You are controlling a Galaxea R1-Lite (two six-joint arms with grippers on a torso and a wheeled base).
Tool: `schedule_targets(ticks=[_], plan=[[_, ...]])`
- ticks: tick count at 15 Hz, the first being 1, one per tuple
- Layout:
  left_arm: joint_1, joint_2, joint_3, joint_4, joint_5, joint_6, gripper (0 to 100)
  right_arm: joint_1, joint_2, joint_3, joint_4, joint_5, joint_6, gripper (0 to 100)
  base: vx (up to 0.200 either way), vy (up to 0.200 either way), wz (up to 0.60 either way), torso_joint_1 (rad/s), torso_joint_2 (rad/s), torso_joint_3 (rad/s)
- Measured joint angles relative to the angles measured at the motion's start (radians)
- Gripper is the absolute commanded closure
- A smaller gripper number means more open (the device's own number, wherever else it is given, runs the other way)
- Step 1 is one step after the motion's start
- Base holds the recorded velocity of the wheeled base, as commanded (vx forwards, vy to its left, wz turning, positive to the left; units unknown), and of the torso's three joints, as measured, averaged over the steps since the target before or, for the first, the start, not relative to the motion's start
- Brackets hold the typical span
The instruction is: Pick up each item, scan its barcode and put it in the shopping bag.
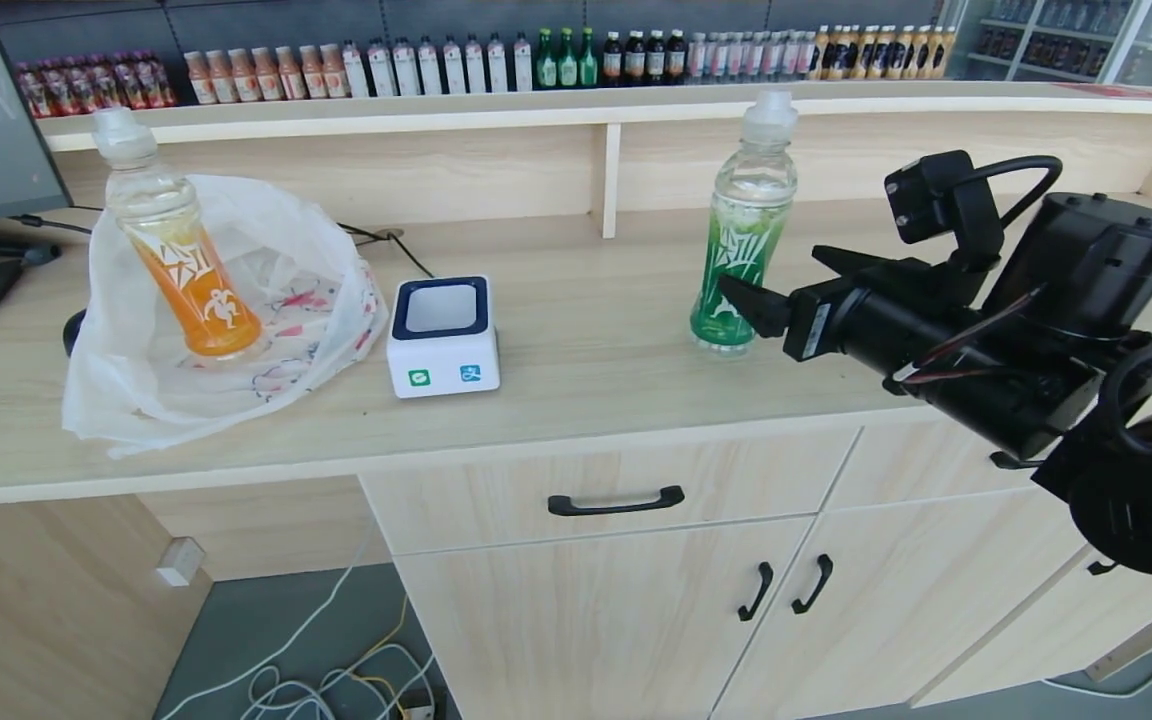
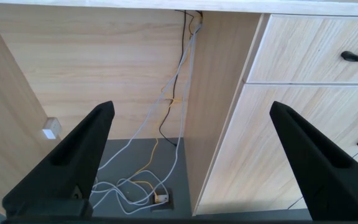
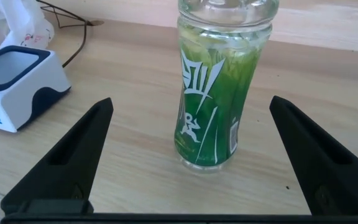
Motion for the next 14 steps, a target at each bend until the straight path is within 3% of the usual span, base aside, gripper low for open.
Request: schedule_targets(ticks=[11, 14], plan=[[0.0, 0.0, 0.0, 0.0, 0.0, 0.0, 0, 0.004, 0.108, -0.128, 0.005, 0.001, -0.001, 0, 0.0, 0.0, 0.0, 0.0, 0.0, 0.0], [0.0, 0.0, 0.0, 0.0, 0.0, 0.0, 0, 0.001, 0.126, -0.169, 0.061, 0.001, -0.001, 0, 0.0, 0.0, 0.0, 0.0, 0.0, 0.0]])
